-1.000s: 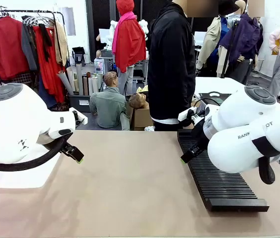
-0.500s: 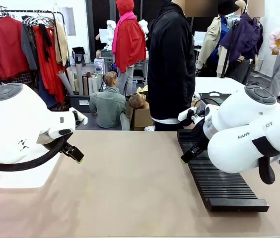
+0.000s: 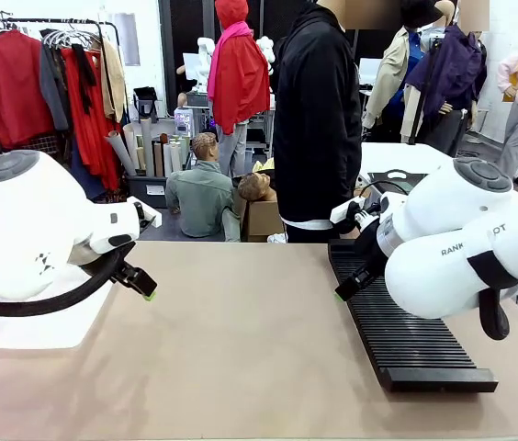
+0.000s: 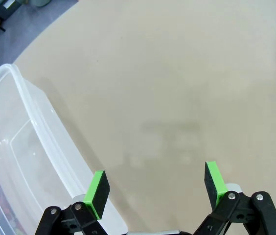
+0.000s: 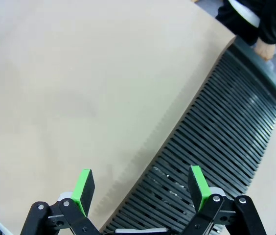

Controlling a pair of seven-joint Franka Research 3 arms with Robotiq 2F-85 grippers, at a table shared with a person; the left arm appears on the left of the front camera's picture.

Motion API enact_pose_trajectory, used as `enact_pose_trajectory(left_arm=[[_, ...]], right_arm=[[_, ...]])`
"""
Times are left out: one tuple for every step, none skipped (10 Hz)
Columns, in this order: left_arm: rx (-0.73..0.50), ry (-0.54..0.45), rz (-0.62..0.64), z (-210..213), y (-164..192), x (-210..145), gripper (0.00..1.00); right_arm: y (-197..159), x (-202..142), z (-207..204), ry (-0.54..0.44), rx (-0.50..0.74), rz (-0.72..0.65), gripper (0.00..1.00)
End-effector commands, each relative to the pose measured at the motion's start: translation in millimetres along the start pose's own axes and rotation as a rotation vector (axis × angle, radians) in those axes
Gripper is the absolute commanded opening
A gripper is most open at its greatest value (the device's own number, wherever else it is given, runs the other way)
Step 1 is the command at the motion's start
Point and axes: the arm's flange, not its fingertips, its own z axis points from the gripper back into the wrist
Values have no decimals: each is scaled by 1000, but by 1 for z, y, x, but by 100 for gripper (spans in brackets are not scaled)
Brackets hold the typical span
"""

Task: Sort PCBs into racks and boxes based on the side picked up.
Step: Pick up the Blank PCB handed by the Human.

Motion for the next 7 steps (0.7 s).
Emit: enact_pose_trajectory(left_arm=[[-56,3,23,23,25,9,100],[-80,10,32,30,33,14,100],[-104,14,41,38,44,18,100],[-157,8,47,47,55,21,100],[-227,7,55,60,73,26,100],[-299,0,75,70,89,28,100],[-335,-29,94,82,107,26,100]], right_arm=[[-19,14,18,3,43,-27,100],[-31,22,23,24,56,-28,100],[-41,31,28,24,82,-37,100],[-52,41,35,40,106,-53,100],[-66,52,43,42,155,-89,100],[-79,60,53,35,191,-108,100],[-94,65,63,9,212,-146,100]])
